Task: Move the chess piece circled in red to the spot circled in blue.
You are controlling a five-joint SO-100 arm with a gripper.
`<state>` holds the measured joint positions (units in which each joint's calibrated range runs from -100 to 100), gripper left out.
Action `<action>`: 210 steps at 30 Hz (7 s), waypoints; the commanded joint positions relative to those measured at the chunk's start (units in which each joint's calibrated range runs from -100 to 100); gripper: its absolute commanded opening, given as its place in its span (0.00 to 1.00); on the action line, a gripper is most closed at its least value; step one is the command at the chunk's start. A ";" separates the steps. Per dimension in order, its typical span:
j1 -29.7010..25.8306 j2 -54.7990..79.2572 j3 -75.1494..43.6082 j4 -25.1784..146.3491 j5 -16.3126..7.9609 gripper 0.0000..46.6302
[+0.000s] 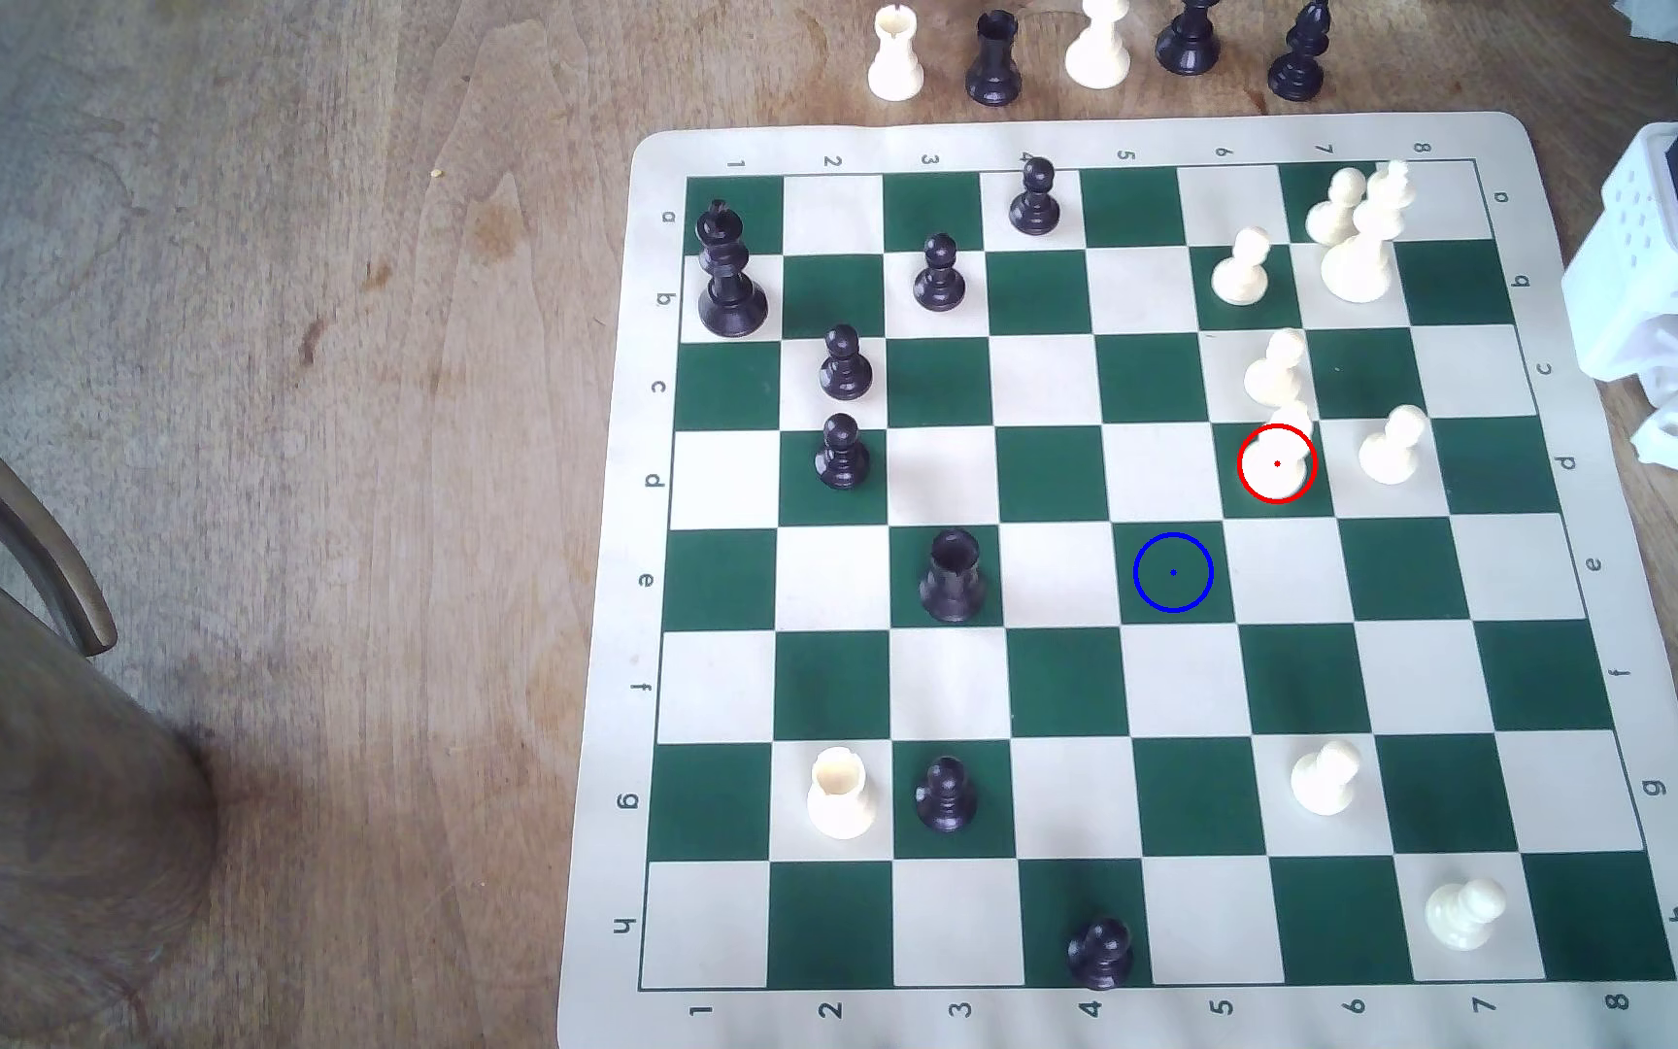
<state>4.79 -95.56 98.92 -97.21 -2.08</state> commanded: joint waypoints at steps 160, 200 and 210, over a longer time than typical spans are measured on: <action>-14.53 70.26 -59.02 168.87 -17.34 0.00; -22.04 97.43 -79.24 163.96 -16.70 0.00; -20.71 96.75 -79.15 164.45 -16.07 0.00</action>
<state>-16.67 3.06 20.38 67.01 -18.39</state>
